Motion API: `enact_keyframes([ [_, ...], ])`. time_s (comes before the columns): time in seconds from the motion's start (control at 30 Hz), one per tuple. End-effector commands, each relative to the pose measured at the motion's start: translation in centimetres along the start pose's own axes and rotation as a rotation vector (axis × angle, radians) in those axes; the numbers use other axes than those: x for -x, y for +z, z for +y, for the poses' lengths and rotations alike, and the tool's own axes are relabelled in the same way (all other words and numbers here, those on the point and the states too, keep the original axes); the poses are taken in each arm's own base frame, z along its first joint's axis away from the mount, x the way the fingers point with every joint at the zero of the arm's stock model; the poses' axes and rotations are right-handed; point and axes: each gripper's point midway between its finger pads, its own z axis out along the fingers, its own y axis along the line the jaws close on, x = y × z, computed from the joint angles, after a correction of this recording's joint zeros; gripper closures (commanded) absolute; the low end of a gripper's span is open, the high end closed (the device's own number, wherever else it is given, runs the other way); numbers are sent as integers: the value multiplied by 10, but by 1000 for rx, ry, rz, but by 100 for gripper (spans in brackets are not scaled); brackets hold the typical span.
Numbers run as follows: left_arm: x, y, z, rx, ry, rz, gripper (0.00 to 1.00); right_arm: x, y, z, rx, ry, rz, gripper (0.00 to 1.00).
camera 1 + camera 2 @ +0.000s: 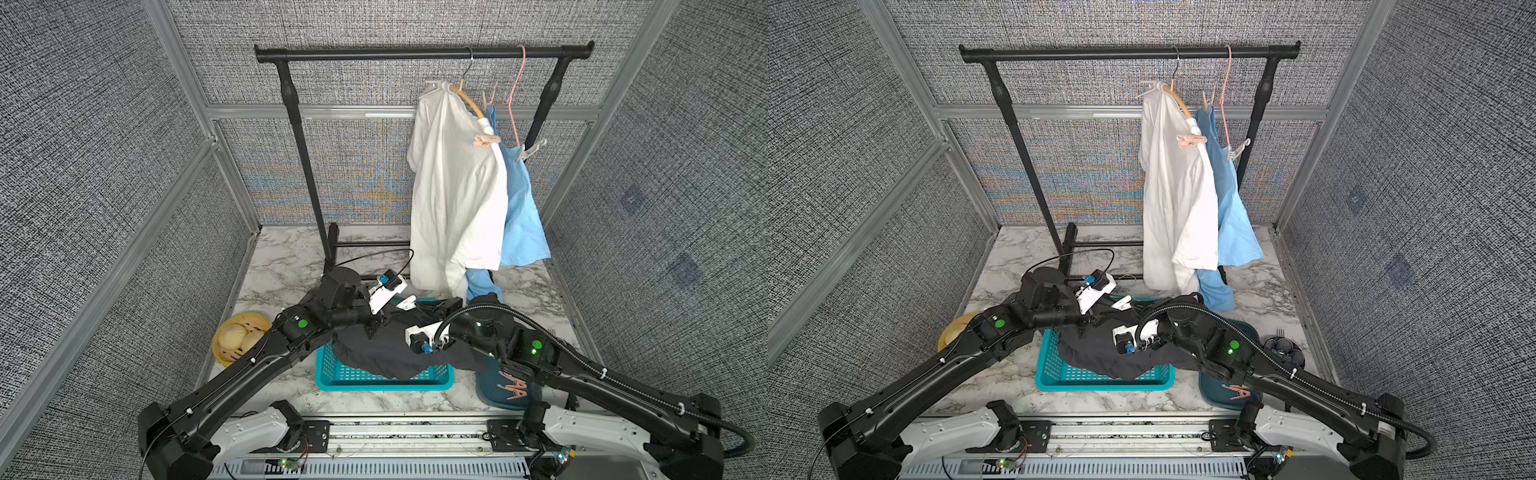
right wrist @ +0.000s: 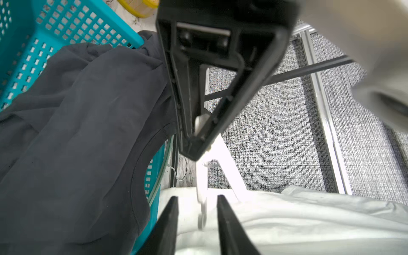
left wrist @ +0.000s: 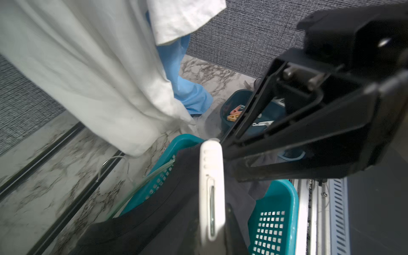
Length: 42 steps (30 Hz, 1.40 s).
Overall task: Use clothespins to secure the t-shirt on both sides of the hanger
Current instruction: Pick up the clothespin from the storage box, then open the clothespin.
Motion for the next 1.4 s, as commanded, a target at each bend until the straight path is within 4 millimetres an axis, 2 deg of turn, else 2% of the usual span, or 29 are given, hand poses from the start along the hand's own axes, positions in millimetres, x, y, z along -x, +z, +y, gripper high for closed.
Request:
enact_keyframes([
  [0.0, 11, -15, 27, 183, 19, -71, 100, 3, -6, -23, -102, 236, -15, 44],
  [0.07, 12, -28, 36, 266, 61, -95, 100, 1, -12, -35, -141, 391, -9, 37],
  [0.17, 17, -52, 49, 401, 142, -164, 100, 6, -23, -57, -181, 753, -48, 26],
  [0.3, 33, -74, 49, 470, 262, -291, 100, 24, -36, -78, -159, 1242, -200, 13],
  [0.37, 44, -80, 48, 495, 306, -356, 100, 36, -38, -88, -112, 1476, -303, 12],
  [0.43, 53, -83, 45, 493, 327, -407, 100, 52, -39, -97, -47, 1626, -410, 12],
  [0.5, 63, -85, 42, 484, 342, -462, 100, 70, -40, -106, 25, 1686, -503, 12],
  [0.53, 67, -83, 40, 471, 354, -479, 100, 70, -36, -105, 48, 1743, -505, 12],
  [0.57, 70, -83, 37, 458, 368, -491, 100, 80, -42, -121, 60, 1781, -556, 12],
  [0.63, 75, -80, 34, 438, 381, -509, 100, 87, -37, -126, 91, 1831, -567, 12],
  [0.87, 86, -76, 28, 392, 383, -556, 100, 84, -12, -130, 56, 1920, -497, 13],
  [1.13, 87, -73, 26, 377, 391, -564, 100, 91, 15, -130, 70, 1976, -477, 23],
  [1.37, 88, -76, 25, 384, 402, -570, 100, 87, 24, -133, 22, 1979, -465, 33],
])
